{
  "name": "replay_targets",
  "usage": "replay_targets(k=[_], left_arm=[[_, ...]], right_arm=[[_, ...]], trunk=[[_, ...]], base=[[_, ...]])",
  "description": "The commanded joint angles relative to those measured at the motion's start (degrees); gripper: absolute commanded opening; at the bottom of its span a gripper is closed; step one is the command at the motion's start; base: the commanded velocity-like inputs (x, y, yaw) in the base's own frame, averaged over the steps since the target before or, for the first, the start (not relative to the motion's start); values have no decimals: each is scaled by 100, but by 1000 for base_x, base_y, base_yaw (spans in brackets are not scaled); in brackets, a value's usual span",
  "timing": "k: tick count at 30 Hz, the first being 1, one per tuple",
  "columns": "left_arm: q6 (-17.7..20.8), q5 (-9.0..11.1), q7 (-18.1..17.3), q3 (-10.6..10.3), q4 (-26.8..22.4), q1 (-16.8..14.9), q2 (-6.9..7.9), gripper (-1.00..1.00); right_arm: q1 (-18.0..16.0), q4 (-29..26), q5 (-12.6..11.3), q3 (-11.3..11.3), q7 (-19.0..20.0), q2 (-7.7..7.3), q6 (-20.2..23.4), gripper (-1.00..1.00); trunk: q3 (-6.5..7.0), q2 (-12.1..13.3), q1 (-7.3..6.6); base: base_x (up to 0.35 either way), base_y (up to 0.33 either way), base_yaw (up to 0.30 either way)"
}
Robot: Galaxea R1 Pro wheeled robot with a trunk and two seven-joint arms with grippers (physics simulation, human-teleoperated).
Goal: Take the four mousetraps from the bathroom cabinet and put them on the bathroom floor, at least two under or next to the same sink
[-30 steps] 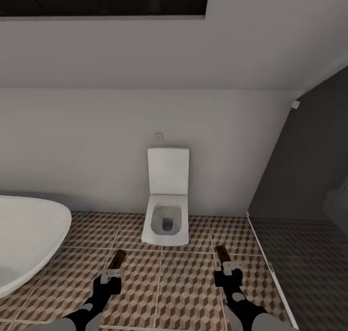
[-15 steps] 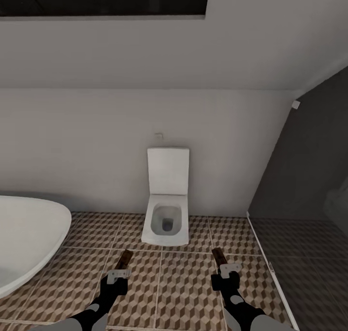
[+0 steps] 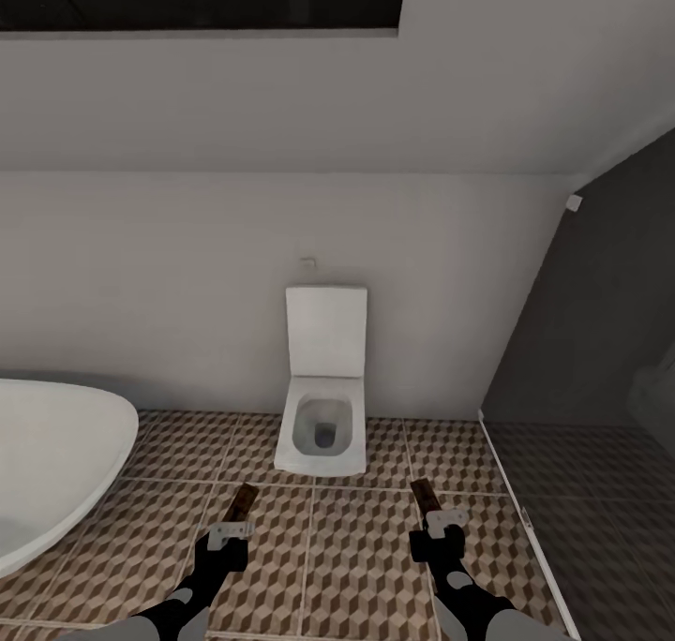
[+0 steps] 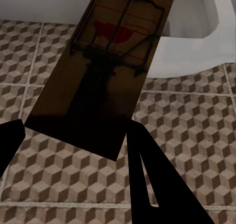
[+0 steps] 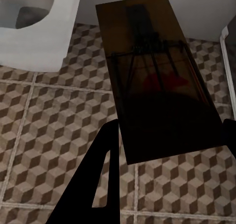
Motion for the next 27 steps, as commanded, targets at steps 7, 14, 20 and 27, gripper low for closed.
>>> replay_targets(k=[7,14,20,27], left_arm=[[-32,42,-13,-24,22,-10,-2,-100],[-36,41,-13,-24,21,-10,4,-100],[-38,42,-13,-32,7,-10,0,-100],[-34,42,-13,-31,-2,-10,-2,-100]], right_arm=[[-6,7,48,-47,-19,2,-21,-100],[-6,7,66,-47,-20,2,-29,-100],[-6,3,72,-47,-20,2,-30,-100],[-6,-1,74,-47,-22,-4,-30,-100]], trunk=[[-164,-295,157],[-353,-575,311],[-517,-816,443],[-709,-1097,597]], base=[[0,0,0],[0,0,0],[0,0,0],[0,0,0]])
